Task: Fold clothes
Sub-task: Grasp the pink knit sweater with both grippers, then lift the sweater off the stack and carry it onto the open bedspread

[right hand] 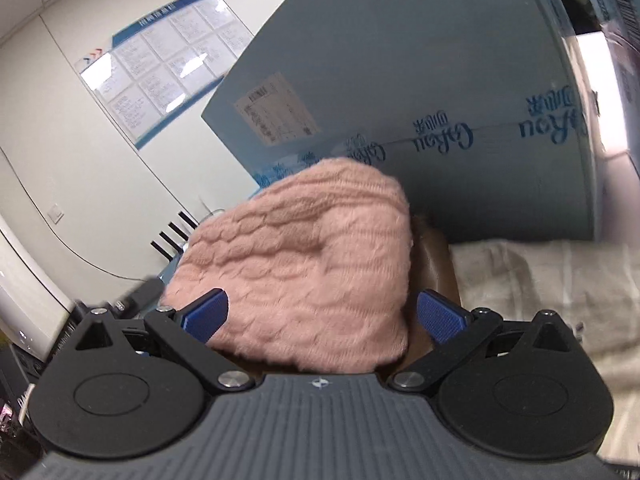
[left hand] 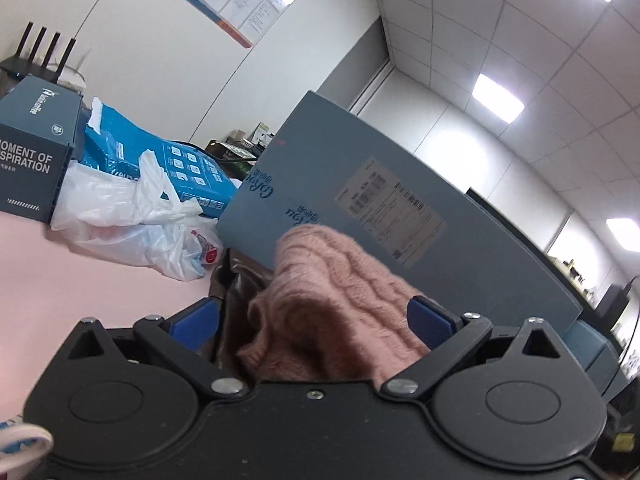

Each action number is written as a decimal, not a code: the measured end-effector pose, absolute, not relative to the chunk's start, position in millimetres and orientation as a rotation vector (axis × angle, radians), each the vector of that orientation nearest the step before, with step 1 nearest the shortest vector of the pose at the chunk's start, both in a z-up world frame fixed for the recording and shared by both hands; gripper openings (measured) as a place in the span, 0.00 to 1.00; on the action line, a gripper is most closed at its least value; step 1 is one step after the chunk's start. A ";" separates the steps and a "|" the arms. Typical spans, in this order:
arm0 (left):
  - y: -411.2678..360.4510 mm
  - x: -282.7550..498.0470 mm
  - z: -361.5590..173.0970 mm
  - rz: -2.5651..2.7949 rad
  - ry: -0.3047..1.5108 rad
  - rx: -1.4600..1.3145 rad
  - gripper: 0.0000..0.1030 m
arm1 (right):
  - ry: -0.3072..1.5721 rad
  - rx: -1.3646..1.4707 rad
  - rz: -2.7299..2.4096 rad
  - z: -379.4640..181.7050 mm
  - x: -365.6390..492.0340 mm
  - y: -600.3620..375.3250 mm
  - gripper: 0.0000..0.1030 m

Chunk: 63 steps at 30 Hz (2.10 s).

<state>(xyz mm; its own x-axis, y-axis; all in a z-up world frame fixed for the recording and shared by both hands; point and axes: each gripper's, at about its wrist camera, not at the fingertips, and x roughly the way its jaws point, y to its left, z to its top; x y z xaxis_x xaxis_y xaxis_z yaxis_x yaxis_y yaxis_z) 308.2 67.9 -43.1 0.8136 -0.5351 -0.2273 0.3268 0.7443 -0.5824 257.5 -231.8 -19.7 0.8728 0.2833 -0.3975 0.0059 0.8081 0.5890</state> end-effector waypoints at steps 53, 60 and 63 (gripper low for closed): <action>-10.6 108.5 -28.1 -0.782 0.257 -0.437 0.25 | 0.241 0.651 -0.001 7.2 -20.6 -262.5 0.26; -51.9 92.3 -63.5 -0.862 0.468 -0.390 0.25 | 0.356 0.718 -0.165 -49.9 -54.8 -310.4 0.26; -60.5 89.5 -74.7 -0.865 0.531 -0.343 0.25 | 0.418 0.741 -0.205 -76.1 -56.0 -323.2 0.26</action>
<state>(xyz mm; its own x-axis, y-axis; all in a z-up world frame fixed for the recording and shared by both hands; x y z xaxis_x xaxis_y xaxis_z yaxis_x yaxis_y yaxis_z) 89.5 -60.5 -74.7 0.5322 -0.7914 -0.3008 0.6261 0.6071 -0.4894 -56.0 -323.2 -76.1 0.8984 -0.0350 -0.4377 0.3252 0.7228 0.6097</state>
